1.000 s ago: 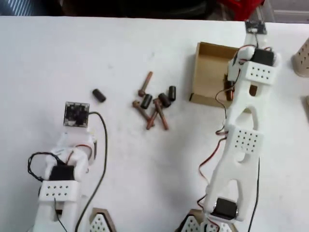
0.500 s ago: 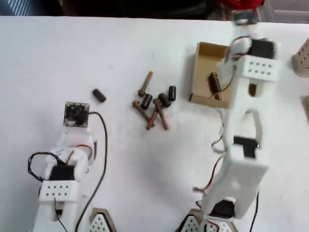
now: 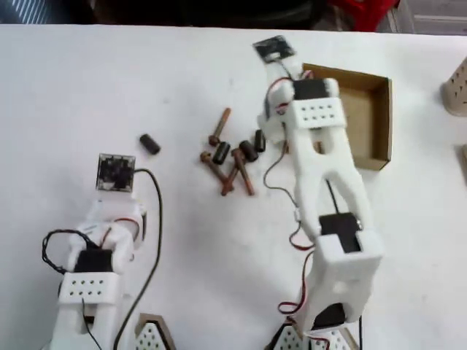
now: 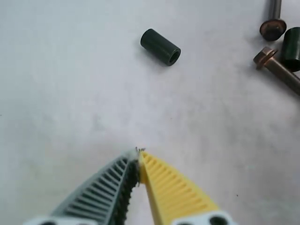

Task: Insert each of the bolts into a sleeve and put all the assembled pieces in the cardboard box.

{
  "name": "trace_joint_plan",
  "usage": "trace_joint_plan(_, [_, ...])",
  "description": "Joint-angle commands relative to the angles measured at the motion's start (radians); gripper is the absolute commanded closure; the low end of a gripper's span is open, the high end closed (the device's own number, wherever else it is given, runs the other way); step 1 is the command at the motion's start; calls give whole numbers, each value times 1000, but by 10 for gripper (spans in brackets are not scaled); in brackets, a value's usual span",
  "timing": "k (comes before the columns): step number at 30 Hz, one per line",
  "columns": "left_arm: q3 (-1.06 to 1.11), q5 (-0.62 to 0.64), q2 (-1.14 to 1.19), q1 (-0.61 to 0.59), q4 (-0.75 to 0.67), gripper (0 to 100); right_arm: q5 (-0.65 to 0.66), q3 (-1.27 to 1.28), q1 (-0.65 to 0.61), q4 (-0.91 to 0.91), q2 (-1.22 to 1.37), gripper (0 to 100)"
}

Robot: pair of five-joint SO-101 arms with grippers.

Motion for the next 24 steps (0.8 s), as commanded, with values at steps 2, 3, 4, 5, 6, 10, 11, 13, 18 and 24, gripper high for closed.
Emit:
trace_joint_plan(2, [-8, -14, -4, -5, -6, 973, -31, -8, -59, -122, 59, 977])
trace_joint_plan(3, [-8, -14, -4, -5, -6, 973, -57, -8, -61, -139, 71, 961])
trace_joint_plan(4, [-8, -14, -4, -5, -6, 973, -74, -8, -61, -151, 84, 933])
trace_joint_plan(5, [-8, -14, -4, -5, -6, 973, -84, -8, -61, -163, 97, 896])
trace_joint_plan(6, [-8, -14, -4, -5, -6, 973, -81, -8, -61, -171, 113, 861])
trace_joint_plan(10, [-2, -14, -4, -5, -35, 973, -80, -11, -59, -216, 153, 812])
trace_joint_plan(11, [-2, -14, -4, -5, -37, 973, -80, -20, -56, -222, 163, 819])
trace_joint_plan(13, [-2, -14, -4, -5, -37, 973, -80, -41, -56, -225, 193, 829])
trace_joint_plan(18, [-2, -14, -4, -5, -37, 973, -81, -141, -51, -223, 311, 830])
trace_joint_plan(24, [-2, -14, -4, -5, -37, 973, -87, -276, -41, -213, 449, 832])
